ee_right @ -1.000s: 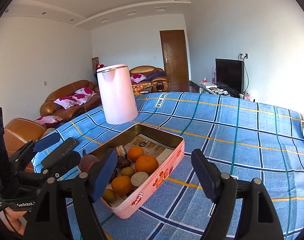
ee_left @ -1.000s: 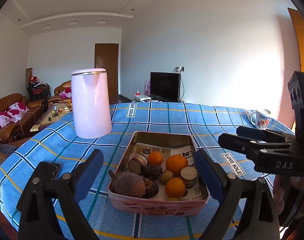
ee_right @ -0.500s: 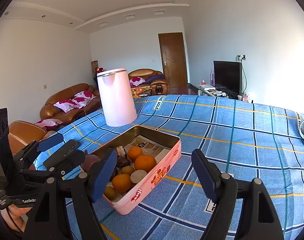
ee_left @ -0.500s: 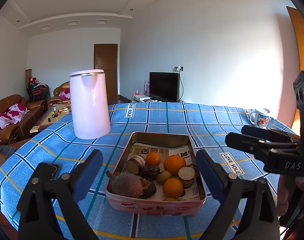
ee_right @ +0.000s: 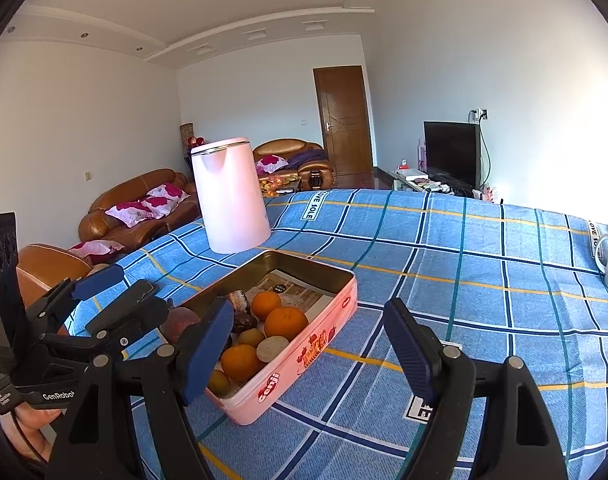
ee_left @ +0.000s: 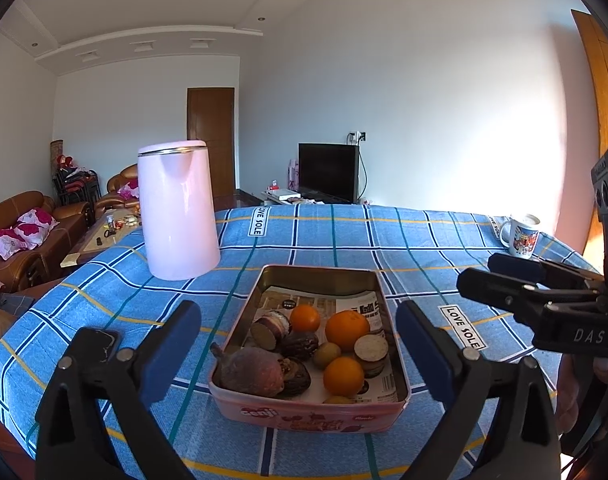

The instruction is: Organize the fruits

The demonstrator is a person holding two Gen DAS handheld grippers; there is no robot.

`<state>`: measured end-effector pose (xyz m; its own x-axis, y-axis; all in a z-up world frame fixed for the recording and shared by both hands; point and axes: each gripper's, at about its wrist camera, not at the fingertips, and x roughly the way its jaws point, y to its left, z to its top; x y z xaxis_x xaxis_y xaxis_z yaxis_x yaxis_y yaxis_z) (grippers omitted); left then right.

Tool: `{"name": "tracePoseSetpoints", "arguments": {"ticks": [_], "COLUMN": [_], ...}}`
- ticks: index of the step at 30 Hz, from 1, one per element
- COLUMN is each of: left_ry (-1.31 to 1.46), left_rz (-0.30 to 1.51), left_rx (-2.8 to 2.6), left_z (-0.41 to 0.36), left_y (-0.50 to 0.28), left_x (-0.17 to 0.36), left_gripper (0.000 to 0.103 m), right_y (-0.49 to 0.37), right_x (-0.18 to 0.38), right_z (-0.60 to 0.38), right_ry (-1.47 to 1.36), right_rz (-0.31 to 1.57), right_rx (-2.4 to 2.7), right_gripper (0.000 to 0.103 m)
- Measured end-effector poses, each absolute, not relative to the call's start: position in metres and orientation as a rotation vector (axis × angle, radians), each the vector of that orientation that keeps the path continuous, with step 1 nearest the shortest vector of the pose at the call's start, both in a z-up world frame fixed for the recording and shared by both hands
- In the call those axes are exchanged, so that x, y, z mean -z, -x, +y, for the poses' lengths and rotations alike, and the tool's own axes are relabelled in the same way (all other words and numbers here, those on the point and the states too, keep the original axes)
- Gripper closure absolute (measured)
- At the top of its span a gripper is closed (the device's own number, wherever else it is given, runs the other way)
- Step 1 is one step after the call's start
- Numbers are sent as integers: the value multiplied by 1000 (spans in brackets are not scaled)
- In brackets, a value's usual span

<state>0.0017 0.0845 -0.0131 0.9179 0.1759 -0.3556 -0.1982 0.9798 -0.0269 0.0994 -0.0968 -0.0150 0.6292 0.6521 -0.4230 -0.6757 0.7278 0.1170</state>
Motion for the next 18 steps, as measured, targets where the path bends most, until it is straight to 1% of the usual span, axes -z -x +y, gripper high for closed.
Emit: {"name": "tracePoseSetpoints", "arguments": {"ticks": [4,6,18], "left_ry": [64,66,95], "left_rz": [355,350,336], "left_rx": [-181,-176,-169], "left_z": [82,81,78], "left_y": [-1,0,-1], "left_x": [11,10,6], "left_gripper": [3,1,0], "right_y": [-97,-96,-94], "right_x": [14,14,16], "right_z": [-102,-105,-113], "right_ry": [50,49,32], "right_rz": [457,452,452], "right_rx": [-753,-749,-738], "right_gripper": [24,24,24]}}
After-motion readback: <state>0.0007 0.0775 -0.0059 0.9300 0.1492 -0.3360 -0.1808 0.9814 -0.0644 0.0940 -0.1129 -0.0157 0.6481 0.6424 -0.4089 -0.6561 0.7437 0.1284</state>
